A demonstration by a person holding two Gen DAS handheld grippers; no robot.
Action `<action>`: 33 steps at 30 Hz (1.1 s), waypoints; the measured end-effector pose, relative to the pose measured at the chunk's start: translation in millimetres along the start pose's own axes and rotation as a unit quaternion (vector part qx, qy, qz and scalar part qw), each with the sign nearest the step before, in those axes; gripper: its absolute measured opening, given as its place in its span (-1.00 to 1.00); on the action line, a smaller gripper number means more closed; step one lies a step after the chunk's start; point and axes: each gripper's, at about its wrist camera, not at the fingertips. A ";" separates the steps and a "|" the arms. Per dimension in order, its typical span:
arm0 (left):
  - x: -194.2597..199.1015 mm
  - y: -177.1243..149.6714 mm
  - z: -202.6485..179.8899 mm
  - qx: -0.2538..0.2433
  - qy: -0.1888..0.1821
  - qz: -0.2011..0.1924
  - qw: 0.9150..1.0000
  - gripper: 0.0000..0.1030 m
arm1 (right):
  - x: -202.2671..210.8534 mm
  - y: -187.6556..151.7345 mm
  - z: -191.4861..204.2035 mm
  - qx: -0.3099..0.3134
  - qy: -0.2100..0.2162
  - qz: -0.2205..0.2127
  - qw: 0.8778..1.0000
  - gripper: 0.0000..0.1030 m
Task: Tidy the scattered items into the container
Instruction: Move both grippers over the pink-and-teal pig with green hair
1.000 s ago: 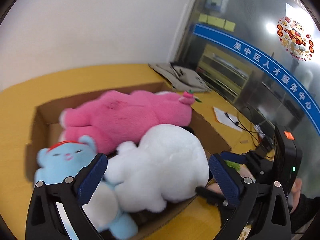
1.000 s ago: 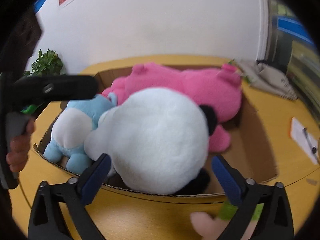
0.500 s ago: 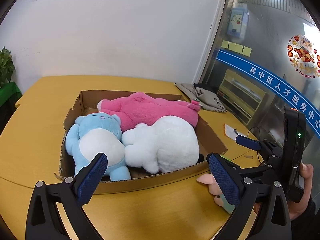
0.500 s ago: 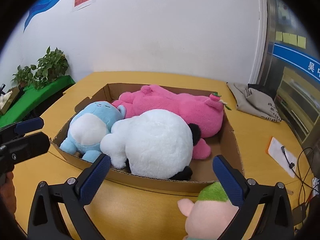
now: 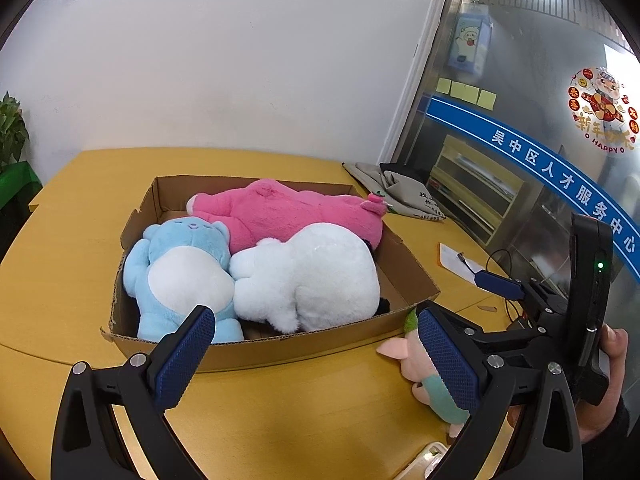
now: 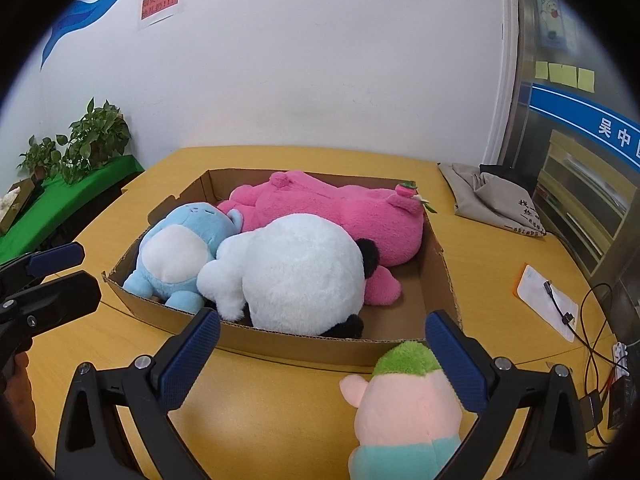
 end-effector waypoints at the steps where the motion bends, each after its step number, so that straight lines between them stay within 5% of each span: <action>1: 0.3 -1.3 -0.6 0.000 -0.001 0.001 1.000 0.99 | 0.4 -0.4 -0.5 -0.002 0.001 0.000 1.000 0.99; 33: -16.3 -9.6 -5.8 0.015 -0.023 0.023 0.999 0.99 | -15.2 -12.3 -6.0 -0.003 0.011 0.025 1.000 0.99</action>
Point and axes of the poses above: each gripper's, at about its wrist camera, not at the fingertips, and x roughly against the way its jaws point, z to its left, y to its top, and after that the axes turned 4 degrees about -z, right-handed
